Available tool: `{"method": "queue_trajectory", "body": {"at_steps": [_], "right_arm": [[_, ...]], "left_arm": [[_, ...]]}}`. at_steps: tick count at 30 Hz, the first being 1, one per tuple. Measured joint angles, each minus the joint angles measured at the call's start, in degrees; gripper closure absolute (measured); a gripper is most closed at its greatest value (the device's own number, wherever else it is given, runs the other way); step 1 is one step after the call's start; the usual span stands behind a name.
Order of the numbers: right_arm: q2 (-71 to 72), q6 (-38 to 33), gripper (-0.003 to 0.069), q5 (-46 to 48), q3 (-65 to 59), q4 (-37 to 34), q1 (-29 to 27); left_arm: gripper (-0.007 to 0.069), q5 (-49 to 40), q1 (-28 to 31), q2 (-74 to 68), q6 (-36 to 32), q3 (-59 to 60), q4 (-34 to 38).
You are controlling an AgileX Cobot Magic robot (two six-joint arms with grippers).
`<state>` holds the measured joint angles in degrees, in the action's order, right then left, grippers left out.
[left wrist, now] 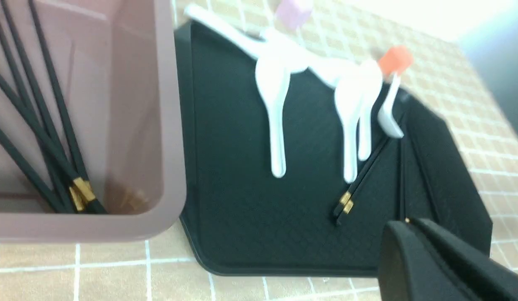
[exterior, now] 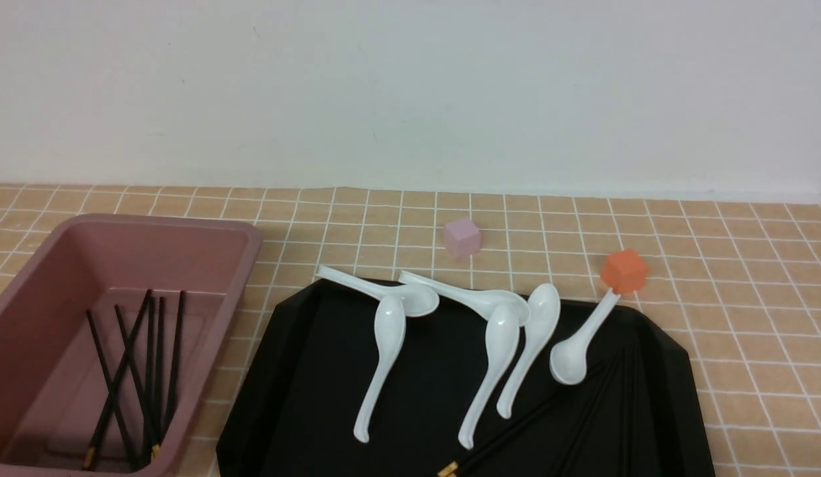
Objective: On brown tablecloth take chopsticks from black tray and put them in box.
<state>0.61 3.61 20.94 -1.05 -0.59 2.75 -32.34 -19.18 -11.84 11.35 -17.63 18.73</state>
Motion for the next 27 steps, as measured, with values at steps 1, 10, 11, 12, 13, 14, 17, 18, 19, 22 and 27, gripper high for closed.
{"method": "queue_trajectory", "body": {"at_steps": [1,10,11,12,13,14,17,18,19,22,27], "right_arm": [[0.0,0.0,0.0419,0.0,0.0,0.0,0.0],[0.0,0.0,0.0419,0.0,0.0,0.0,0.0],[0.0,0.0,0.0419,0.0,0.0,0.0,0.0],[0.0,0.0,0.0419,0.0,0.0,0.0,0.0],[0.0,0.0,0.0419,0.0,0.0,0.0,0.0],[0.0,0.0,0.0419,0.0,0.0,0.0,0.0],[0.0,0.0,0.0419,0.0,0.0,0.0,0.0],[0.0,0.0,0.0419,0.0,0.0,0.0,0.0],[0.0,0.0,0.0419,0.0,0.0,0.0,0.0],[0.0,0.0,0.0419,0.0,0.0,0.0,0.0],[0.0,0.0,0.0419,0.0,0.0,0.0,0.0]], "left_arm": [[0.0637,0.1,0.0,2.1,-0.3,0.9,-0.9],[0.0637,3.6,0.0,8.2,-0.7,5.9,-10.4],[0.0637,4.7,0.0,8.2,-0.7,6.5,-10.9],[0.0637,7.0,0.0,8.2,-0.7,7.8,-11.8],[0.0637,8.0,0.0,8.2,-0.6,8.3,-12.1],[0.0637,12.4,0.0,8.2,0.0,10.5,-12.8],[0.0637,22.9,0.6,8.4,2.2,15.7,-13.3],[0.0637,22.9,0.7,8.4,2.3,16.0,-13.3],[0.0637,24.5,1.6,8.5,2.6,17.1,-13.5],[0.0636,24.6,7.0,8.5,2.9,19.0,-13.7],[0.0634,19.3,13.5,11.9,3.0,19.2,-15.9]]}}
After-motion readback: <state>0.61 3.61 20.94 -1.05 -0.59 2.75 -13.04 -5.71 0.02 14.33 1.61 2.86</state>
